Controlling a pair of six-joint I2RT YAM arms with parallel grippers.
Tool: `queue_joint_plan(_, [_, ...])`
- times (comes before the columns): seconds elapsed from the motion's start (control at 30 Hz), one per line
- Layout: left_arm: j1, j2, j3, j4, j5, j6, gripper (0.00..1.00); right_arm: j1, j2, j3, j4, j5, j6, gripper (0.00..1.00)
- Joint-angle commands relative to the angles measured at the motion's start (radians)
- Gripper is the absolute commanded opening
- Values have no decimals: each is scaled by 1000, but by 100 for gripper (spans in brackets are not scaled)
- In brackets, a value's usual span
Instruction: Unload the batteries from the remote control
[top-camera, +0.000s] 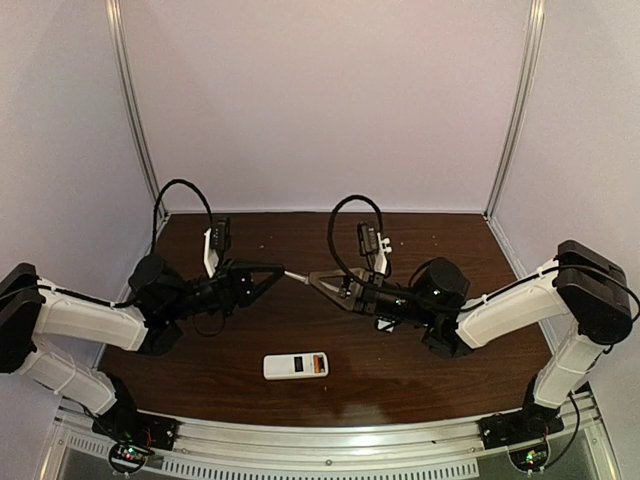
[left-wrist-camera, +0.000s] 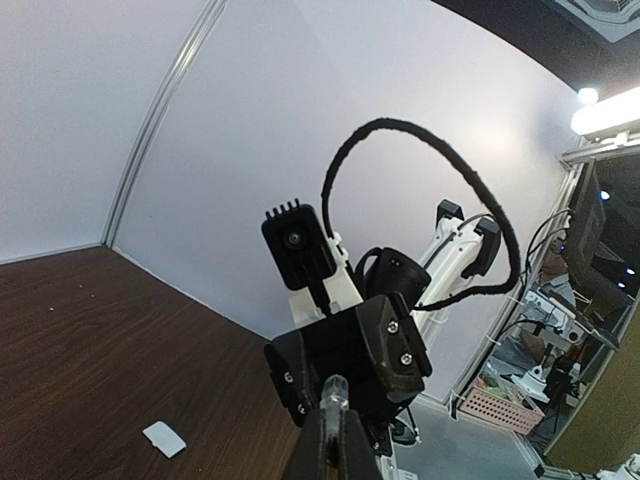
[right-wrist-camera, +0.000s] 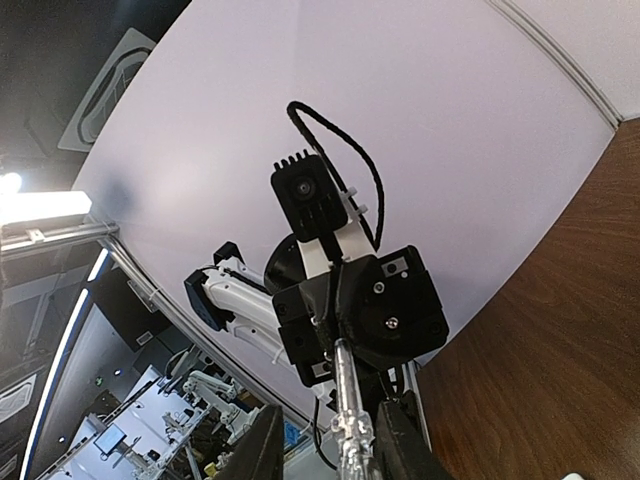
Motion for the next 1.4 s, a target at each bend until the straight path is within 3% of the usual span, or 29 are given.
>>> queue_joint_plan(0.0, [8,27,16,58,-24,9,0,-1,9,31,58,-7,5,30])
queue_joint_plan(0.23, [7,48,26,58,-18,11,0,0,9,37,35,-9,-1,29])
queue_joint_plan(0.57, [7,44,26,47,-16,21,0,0,2,45,-20,0,-24,35])
queue_joint_plan(0.73, [7,43,25,40,-20,25,0,0,-2,45,-30,-1,-31,32])
queue_joint_plan(1.0, [7,45,29,32,-19,29,0,0,-6,45,-44,-1,-38,20])
queue_joint_plan(1.27, [7,49,24,26,-20,39,0,-1,-12,36,-61,1,-47,0])
queue_joint_plan(1.3, [7,47,22,24,-22,42,7,0,-15,32,-62,4,-48,0])
queue_joint_plan(1.37, [7,34,13,15,-30,53,31,0,-25,20,-70,7,-55,0])
